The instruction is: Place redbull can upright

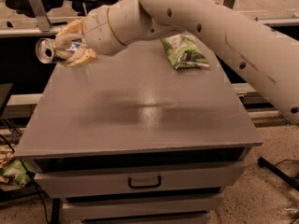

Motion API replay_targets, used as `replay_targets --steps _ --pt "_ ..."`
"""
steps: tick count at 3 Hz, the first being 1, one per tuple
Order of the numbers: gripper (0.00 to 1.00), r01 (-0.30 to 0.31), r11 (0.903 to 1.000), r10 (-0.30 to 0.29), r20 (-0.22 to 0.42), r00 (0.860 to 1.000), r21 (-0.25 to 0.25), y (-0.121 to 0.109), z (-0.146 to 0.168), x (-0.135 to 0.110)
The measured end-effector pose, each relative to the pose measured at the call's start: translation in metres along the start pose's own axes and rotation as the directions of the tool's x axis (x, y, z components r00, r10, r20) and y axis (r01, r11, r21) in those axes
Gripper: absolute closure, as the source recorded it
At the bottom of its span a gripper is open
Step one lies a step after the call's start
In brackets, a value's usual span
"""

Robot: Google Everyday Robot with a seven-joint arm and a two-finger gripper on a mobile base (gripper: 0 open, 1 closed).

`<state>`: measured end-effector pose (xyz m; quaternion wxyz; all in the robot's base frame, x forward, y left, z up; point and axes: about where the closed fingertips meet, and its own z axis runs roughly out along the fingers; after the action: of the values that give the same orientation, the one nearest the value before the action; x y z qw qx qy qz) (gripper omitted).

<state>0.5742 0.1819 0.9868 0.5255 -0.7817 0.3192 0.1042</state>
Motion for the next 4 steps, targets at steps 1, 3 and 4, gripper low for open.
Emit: replay_targets --steps 1,3,4 --pt "1.0 -0.122 0.9884 0.118 0.05 0.992 0.09 -0.003 -0.006 0.008" --pt "1.0 -0.339 0.907 0.299 0.184 0.936 0.251 0.003 -0.014 0.028" --pt "1.0 -0.42 0.8424 0.342 0.266 0.901 0.338 0.003 -0.018 0.031"
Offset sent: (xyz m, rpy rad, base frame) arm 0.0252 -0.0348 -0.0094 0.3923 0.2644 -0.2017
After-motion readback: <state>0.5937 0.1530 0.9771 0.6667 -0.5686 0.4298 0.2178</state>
